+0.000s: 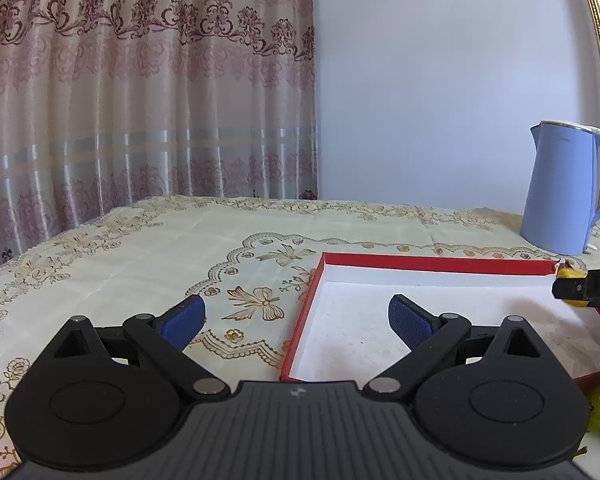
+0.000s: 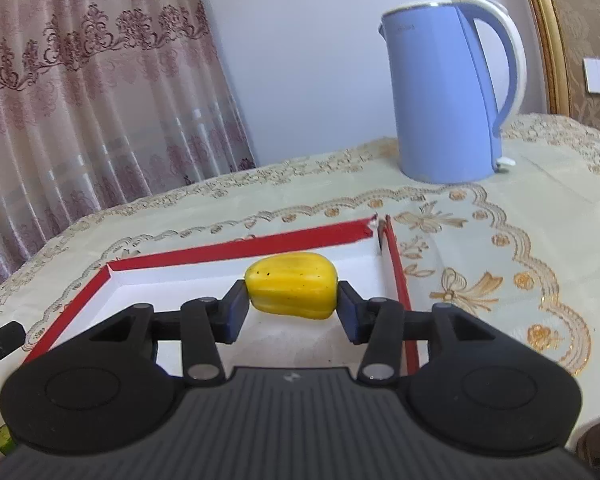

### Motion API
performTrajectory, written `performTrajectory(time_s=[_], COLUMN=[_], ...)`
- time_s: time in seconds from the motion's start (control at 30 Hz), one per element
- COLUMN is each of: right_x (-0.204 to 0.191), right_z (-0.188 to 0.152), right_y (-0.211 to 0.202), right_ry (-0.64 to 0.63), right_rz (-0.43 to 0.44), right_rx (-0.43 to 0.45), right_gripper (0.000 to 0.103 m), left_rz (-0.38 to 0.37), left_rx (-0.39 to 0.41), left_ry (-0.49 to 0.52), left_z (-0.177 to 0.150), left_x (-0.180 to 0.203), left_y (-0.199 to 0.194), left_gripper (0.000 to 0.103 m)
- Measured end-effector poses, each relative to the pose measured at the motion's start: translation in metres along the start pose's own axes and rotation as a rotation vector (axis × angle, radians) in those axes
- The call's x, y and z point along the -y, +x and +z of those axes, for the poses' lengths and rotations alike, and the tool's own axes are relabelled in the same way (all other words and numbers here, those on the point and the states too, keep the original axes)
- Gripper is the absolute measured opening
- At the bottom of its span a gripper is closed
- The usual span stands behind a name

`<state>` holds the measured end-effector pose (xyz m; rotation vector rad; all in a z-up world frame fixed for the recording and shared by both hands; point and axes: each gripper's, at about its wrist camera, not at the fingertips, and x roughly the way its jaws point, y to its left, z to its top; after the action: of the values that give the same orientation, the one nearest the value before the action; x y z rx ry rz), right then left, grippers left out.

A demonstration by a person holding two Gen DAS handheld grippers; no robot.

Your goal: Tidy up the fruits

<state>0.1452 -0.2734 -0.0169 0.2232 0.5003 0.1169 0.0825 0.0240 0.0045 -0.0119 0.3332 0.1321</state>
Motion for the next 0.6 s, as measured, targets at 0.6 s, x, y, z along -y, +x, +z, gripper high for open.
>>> performTrajectory(time_s=[0.6], right_x=[0.016], right_z=[-0.004], right_y=[-0.007], right_ry=[0.124], right_rz=[0.1], right_rx=[0.02], right_gripper=[0.071], left_rz=[-0.137], left_rx=[-0.092], left_ry=[-0.038], left_z=[0.011], left_x=[-0.051], left_y=[-0.036], left_gripper=[0.099])
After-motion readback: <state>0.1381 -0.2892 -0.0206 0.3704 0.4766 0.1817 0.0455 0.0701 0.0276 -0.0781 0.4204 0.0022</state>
